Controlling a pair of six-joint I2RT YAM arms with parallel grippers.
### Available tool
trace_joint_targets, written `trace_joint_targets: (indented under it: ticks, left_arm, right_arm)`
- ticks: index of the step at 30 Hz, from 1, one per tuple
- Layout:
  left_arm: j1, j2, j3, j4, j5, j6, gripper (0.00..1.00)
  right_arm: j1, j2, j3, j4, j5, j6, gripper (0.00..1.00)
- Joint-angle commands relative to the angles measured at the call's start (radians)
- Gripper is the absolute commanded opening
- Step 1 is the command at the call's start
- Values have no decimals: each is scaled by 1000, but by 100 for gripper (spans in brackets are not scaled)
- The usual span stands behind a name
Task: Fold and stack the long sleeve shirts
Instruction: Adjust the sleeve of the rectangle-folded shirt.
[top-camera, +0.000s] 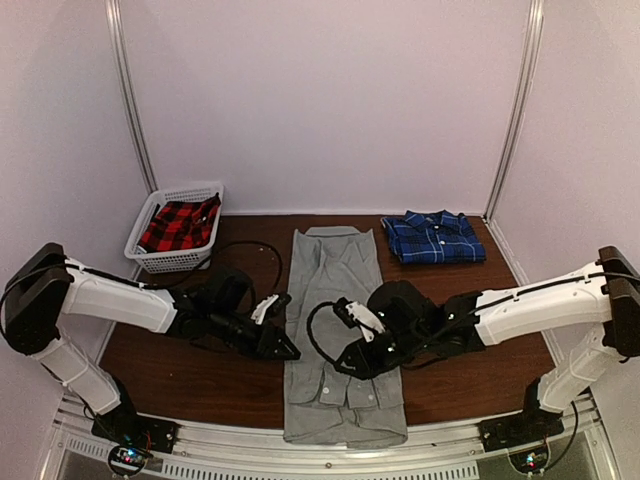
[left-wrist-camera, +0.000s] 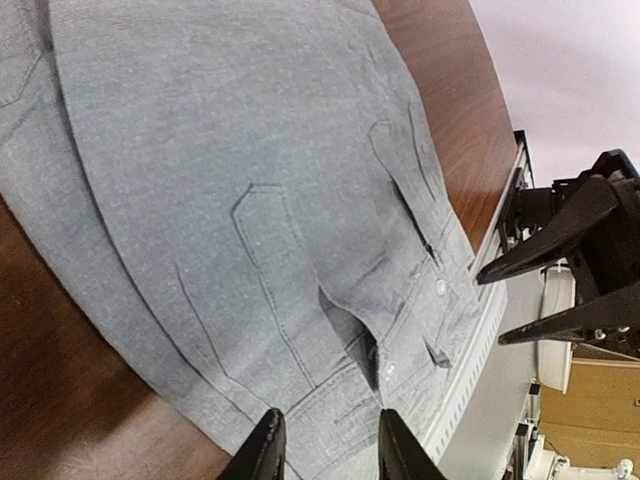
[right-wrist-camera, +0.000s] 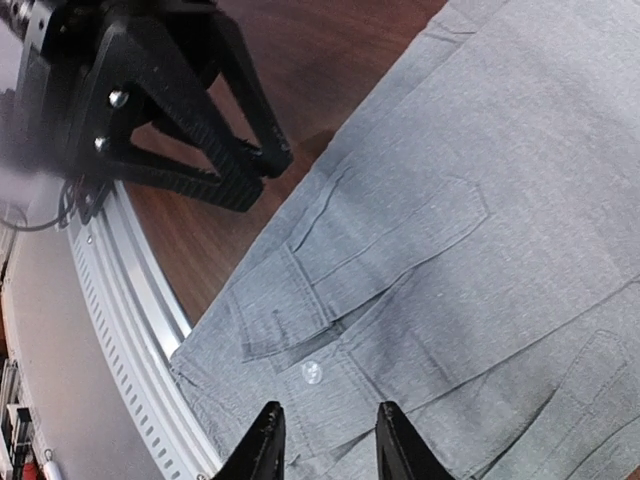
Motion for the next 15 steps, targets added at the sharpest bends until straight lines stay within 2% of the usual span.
trace_joint_targets:
  ticks: [1, 4, 8, 15]
  left_arm:
    - [-1, 25, 25, 6, -106, -33, 33]
    - [22, 38, 25, 13, -159, -69, 33]
    - [49, 67, 42, 78, -158, -85, 32]
    - [104, 208, 293, 70, -185, -20, 32]
  right_arm:
    - [-46, -5, 27, 21, 111, 65, 30]
    - [-106, -29, 18, 74, 130, 84, 29]
    - [-262, -15, 38, 165, 52, 84, 26]
    - [-413, 198, 229, 274, -102, 49, 20]
